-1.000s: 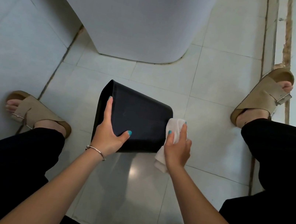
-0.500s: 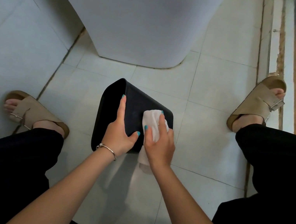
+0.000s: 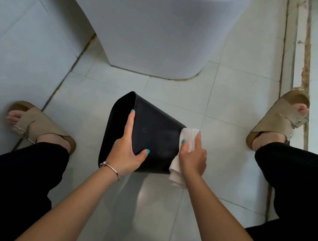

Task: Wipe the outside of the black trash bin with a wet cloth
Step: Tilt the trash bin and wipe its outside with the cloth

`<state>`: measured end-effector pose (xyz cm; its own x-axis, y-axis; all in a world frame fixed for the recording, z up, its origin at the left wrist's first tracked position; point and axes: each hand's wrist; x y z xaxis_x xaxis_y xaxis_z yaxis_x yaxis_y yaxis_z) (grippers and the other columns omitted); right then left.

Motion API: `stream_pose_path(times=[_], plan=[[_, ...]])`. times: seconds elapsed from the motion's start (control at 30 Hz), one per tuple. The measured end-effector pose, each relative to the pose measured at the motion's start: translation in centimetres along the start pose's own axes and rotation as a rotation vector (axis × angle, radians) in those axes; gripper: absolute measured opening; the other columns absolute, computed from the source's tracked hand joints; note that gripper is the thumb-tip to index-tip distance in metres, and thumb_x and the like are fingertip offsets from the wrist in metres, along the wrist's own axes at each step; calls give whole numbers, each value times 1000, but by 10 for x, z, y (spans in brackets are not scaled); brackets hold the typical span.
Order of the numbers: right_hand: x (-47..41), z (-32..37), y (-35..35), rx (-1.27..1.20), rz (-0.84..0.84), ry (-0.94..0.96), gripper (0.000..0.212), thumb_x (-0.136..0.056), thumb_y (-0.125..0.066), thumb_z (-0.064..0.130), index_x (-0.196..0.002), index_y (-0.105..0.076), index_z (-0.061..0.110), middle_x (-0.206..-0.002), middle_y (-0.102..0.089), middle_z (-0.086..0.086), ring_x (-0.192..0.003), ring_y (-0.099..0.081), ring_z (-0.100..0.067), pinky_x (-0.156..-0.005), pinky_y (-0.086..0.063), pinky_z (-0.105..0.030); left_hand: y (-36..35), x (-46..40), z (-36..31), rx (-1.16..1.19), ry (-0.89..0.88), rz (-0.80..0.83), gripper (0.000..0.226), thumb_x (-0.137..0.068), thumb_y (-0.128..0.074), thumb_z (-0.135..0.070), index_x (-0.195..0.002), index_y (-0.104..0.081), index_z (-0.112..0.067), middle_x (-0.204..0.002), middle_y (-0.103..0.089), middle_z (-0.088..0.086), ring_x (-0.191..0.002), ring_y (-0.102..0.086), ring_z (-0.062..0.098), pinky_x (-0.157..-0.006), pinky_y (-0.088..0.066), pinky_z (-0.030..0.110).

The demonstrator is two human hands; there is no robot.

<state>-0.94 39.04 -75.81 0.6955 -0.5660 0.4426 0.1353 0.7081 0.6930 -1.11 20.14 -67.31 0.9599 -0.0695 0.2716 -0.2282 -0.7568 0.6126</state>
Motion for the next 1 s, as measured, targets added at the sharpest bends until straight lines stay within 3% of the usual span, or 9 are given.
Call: stream_pose_path(times=[0.1,0.23,0.4,0.47,0.63,0.77,0.9,1.0], plan=[[-13,0,3,10,21,-88,62,-96,-44,50,-153,-20,40,-128,-53,-15,-115,-54,-38,-96,-42,-42,-4,0,-3,-30,-20,4,111,-81,-71,-19,-144,15,-50,-96,-61,8,-79,-65,31,-75,-55,46],[-8,13,2,26,9,-30,64,-96,-46,49,-153,-20,37,-128,-55,-16,-116,-54,-38,-97,-43,-42,-3,-2,0,-34,-14,-8,112,-81,-71,-21,-144,16,-49,-93,-63,9,-74,-64,29,-71,-55,45],[14,61,4,47,24,229,66,-95,-45,51,-154,-18,37,-122,-56,-14,-110,-57,-34,-85,-42,-35,-6,-1,-8,-111,-34,19,113,-81,-70,-20,-144,20,-45,-68,-63,15,-53,-56,23,-55,-50,38],[23,81,5,47,52,342,66,-95,-45,52,-153,-16,38,-119,-57,-13,-107,-57,-31,-79,-38,-33,-7,-1,-9,-119,-37,31,114,-81,-69,-19,-142,24,-45,-66,-62,14,-53,-57,23,-56,-51,41],[32,105,13,65,166,587,67,-94,-48,54,-152,-17,42,-108,-54,-9,-97,-57,-26,-82,-46,-35,-4,0,-10,-105,-27,61,112,-83,-67,-18,-138,27,-46,-65,-61,12,-54,-58,23,-56,-51,41],[18,97,20,45,215,600,68,-92,-49,57,-151,-18,45,-114,-56,-6,-104,-57,-23,-83,-45,-33,-1,0,-15,-157,-61,139,119,-82,-70,-19,-136,33,-41,-59,-55,2,-51,-56,14,-46,-42,21],[16,93,25,7,223,584,68,-93,-51,54,-151,-19,44,-114,-56,-6,-104,-56,-23,-85,-44,-32,0,-2,-20,-232,-64,232,135,-75,-77,-20,-127,45,-43,-63,-58,3,-56,-59,15,-55,-50,27],[18,95,32,36,268,601,67,-92,-53,52,-150,-20,45,-109,-56,-6,-102,-56,-22,-84,-43,-31,1,-1,-21,-238,-56,237,135,-75,-76,-19,-129,46,-40,-63,-57,3,-56,-58,15,-53,-48,25]])
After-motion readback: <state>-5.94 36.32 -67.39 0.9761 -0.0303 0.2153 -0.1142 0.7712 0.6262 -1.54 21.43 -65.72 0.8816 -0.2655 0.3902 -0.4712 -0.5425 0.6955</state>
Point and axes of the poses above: each hand's wrist, its own x-axis away from the middle knuckle, its own y-axis out of the back of the hand, z = x × y
